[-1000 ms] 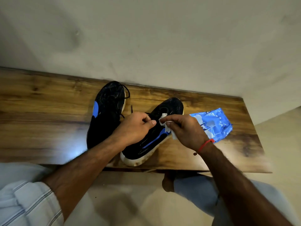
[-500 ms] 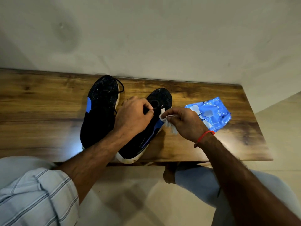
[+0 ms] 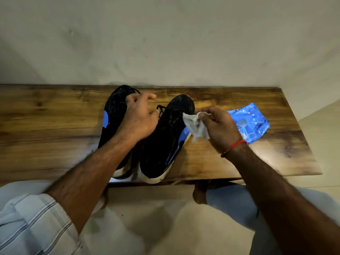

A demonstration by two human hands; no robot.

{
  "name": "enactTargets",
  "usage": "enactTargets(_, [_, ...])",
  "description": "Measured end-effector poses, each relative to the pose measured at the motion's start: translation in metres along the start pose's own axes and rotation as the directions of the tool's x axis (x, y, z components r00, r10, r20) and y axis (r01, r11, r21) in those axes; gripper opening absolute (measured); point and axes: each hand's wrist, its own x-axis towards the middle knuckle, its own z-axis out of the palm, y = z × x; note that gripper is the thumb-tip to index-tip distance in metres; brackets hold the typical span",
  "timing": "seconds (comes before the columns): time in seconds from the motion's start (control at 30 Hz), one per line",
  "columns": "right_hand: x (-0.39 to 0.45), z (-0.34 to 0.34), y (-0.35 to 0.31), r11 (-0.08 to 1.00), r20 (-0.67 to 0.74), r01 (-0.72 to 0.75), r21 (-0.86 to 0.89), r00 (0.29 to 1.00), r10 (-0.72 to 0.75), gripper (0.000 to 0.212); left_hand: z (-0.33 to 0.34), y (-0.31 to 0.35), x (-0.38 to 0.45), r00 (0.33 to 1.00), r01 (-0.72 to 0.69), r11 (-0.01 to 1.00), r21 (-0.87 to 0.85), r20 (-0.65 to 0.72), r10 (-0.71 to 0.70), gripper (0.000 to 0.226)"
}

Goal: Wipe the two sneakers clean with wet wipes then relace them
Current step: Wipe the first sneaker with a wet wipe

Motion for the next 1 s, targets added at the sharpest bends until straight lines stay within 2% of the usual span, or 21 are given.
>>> enactTargets(0.07, [0.001, 0.002, 0.000, 0.997, -0.021, -0.017, 0.079, 1.000, 0.019, 0.014, -0.008, 0.001, -0.003, 0.997, -0.077, 0.985, 0.157, -0.012, 0.080, 0.018])
enactTargets(0.1, [0.002, 0.004, -0.001, 0.995, -0.027, -0.023, 0.095, 0.999, 0.025, 0.014, -0.009, 0.001, -0.007, 0.996, -0.084, 0.978, 0.192, 0.012, 0.084, 0.018])
enactTargets(0.2, [0.001, 0.009, -0.004, 0.996, -0.049, -0.013, 0.092, 0.999, 0.017, 0.014, 0.002, 0.001, -0.024, 0.986, -0.041, 0.939, 0.341, 0.165, -0.017, 0.047])
enactTargets(0.27, [0.001, 0.010, -0.005, 0.994, -0.067, -0.020, 0.107, 0.997, 0.027, 0.015, 0.011, 0.000, -0.033, 0.988, -0.045, 0.887, 0.460, 0.154, -0.030, 0.058])
enactTargets(0.33, [0.001, 0.012, -0.007, 0.989, -0.074, -0.054, 0.140, 0.995, 0.065, 0.015, 0.017, -0.005, -0.036, 0.995, -0.060, 0.875, 0.481, 0.103, 0.012, 0.052])
enactTargets(0.43, [0.003, 0.013, -0.006, 0.972, -0.064, -0.096, 0.217, 0.992, 0.112, 0.011, 0.017, -0.009, -0.034, 0.989, -0.061, 0.903, 0.425, 0.148, -0.003, 0.040])
enactTargets(0.53, [0.000, 0.013, -0.005, 0.967, -0.043, -0.096, 0.236, 0.993, 0.109, 0.010, 0.019, -0.009, -0.034, 0.971, -0.043, 0.958, 0.283, 0.237, -0.027, 0.035])
enactTargets(0.63, [-0.006, 0.014, -0.009, 0.933, -0.006, -0.139, 0.333, 0.989, 0.150, 0.007, 0.023, -0.008, -0.036, 0.969, -0.008, 0.988, 0.155, 0.247, -0.031, 0.038])
enactTargets(0.73, [-0.009, 0.014, -0.011, 0.864, 0.094, -0.208, 0.458, 0.978, 0.186, 0.010, 0.025, -0.011, -0.034, 0.970, -0.002, 0.990, 0.142, 0.241, -0.032, 0.033])
enactTargets(0.87, [-0.014, 0.011, -0.012, 0.795, 0.233, -0.290, 0.533, 0.953, 0.192, 0.014, 0.024, -0.008, -0.032, 0.971, 0.005, 0.988, 0.153, 0.235, -0.041, 0.026])
enactTargets(0.93, [-0.013, 0.011, -0.012, 0.788, 0.199, -0.265, 0.555, 0.963, 0.184, 0.013, 0.019, -0.007, -0.030, 0.953, 0.051, 0.996, 0.076, 0.294, -0.072, 0.020])
enactTargets(1.0, [-0.009, 0.009, -0.012, 0.896, 0.034, -0.083, 0.435, 0.997, 0.075, 0.010, 0.011, -0.010, -0.026, 0.919, 0.172, 0.984, -0.054, 0.367, -0.140, 0.013])
